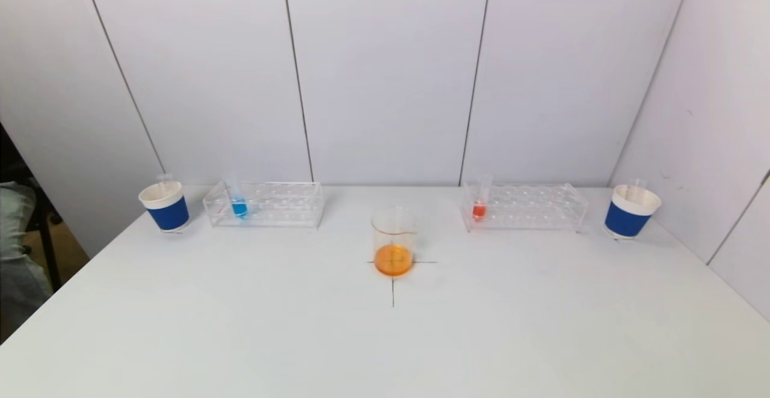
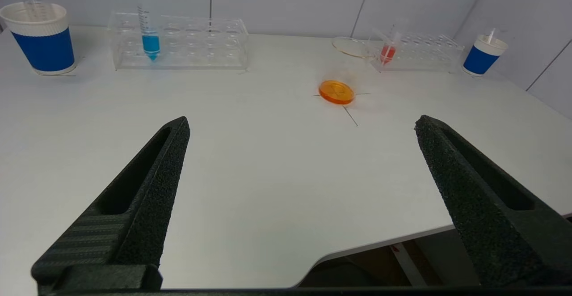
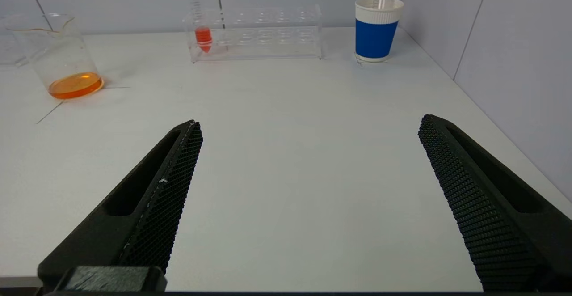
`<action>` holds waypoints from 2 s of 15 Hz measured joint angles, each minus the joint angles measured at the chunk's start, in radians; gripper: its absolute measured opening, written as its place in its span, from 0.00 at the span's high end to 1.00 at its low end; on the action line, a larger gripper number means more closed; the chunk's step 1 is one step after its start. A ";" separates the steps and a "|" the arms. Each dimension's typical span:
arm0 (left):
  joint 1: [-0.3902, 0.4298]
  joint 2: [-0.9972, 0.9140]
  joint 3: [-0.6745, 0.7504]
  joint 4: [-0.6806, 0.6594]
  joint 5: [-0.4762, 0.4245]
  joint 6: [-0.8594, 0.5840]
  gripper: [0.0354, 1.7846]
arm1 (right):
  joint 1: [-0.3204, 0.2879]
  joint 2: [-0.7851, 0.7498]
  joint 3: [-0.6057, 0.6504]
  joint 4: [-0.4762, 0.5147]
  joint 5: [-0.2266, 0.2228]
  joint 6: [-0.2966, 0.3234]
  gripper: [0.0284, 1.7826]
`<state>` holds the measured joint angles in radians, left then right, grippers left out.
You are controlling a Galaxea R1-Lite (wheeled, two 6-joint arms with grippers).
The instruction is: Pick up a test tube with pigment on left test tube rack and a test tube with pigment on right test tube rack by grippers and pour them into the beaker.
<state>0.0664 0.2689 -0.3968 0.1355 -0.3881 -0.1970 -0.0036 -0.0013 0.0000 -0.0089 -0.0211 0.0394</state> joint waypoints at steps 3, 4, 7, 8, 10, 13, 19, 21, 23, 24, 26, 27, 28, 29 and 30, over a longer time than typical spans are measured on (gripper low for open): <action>-0.026 -0.032 -0.004 0.024 -0.007 0.015 0.01 | 0.000 0.000 0.000 0.000 0.000 0.000 0.01; -0.049 -0.057 -0.009 0.062 -0.007 0.018 0.01 | 0.000 0.000 0.000 0.000 0.000 0.000 0.01; -0.071 -0.143 -0.013 0.176 0.004 0.034 0.01 | 0.000 0.000 0.000 -0.001 0.000 0.000 0.01; -0.073 -0.171 -0.007 0.193 0.020 0.051 0.01 | 0.000 0.000 0.000 0.000 0.000 0.000 0.01; -0.074 -0.223 0.019 0.205 0.079 0.107 0.01 | 0.000 0.000 0.000 -0.001 0.000 0.000 0.01; -0.074 -0.260 0.064 0.190 0.231 0.156 0.01 | 0.000 0.000 0.000 -0.001 0.000 0.000 0.01; -0.074 -0.270 0.239 0.018 0.444 0.201 0.01 | 0.000 0.000 0.000 0.000 0.000 0.000 0.01; -0.074 -0.270 0.323 -0.097 0.442 0.226 0.01 | 0.000 0.000 0.000 0.000 0.000 0.000 0.01; -0.074 -0.270 0.375 -0.167 0.393 0.243 0.01 | 0.000 0.000 0.000 0.000 0.000 0.000 0.01; -0.074 -0.270 0.382 -0.137 0.380 0.254 0.01 | 0.000 0.000 0.000 0.000 0.000 0.000 0.01; -0.073 -0.270 0.391 -0.129 0.378 0.249 0.01 | 0.000 0.000 0.000 0.000 0.000 0.000 0.01; -0.073 -0.270 0.394 -0.130 0.381 0.243 0.01 | 0.000 0.000 0.000 -0.001 0.000 0.000 0.01; -0.073 -0.270 0.395 -0.130 0.383 0.234 0.01 | 0.001 0.000 0.000 -0.001 0.000 0.000 0.01; -0.073 -0.270 0.396 -0.136 0.383 0.217 0.01 | 0.000 0.000 0.000 0.000 0.000 0.000 0.01; -0.073 -0.270 0.396 -0.136 0.385 0.202 0.01 | 0.000 0.000 0.000 0.000 0.000 0.000 0.01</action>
<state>-0.0070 -0.0013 -0.0004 -0.0009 -0.0028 0.0047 -0.0036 -0.0013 0.0000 -0.0091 -0.0215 0.0398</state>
